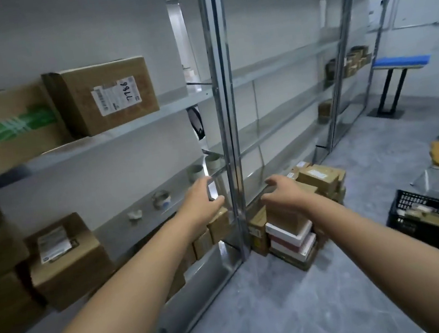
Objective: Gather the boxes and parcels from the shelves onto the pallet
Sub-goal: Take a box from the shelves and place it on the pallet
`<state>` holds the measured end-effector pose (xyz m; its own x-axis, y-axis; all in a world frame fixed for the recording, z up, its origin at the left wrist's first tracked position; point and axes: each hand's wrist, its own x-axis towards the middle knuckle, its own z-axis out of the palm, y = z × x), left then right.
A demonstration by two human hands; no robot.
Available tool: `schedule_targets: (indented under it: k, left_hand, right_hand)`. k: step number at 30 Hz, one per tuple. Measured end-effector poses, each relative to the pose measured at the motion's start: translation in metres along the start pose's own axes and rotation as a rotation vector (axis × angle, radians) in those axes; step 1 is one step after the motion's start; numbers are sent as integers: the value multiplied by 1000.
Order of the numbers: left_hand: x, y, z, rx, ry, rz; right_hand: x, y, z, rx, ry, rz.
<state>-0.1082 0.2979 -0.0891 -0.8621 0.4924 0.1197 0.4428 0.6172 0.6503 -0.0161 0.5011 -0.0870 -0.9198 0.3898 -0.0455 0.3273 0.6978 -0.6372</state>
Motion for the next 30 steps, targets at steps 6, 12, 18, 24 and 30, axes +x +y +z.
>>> schedule_targets:
  k: [6,12,18,24,30]
  left_hand:
    - [99,14,60,-23,-106,65]
    - [219,19,109,-37,-209,168]
    - [320,26,167,-31,-345,222]
    - [407,43,242,-15,-429,225]
    - [497,67,320,-11,-441,136]
  right_hand:
    - [70,54,-7,110,12,95]
    - [163,82,-27,106,109,203]
    - [244,129,-44,91,151,358]
    - [315,205,-62,126,166,452]
    - [409,286,-89,165,28,442]
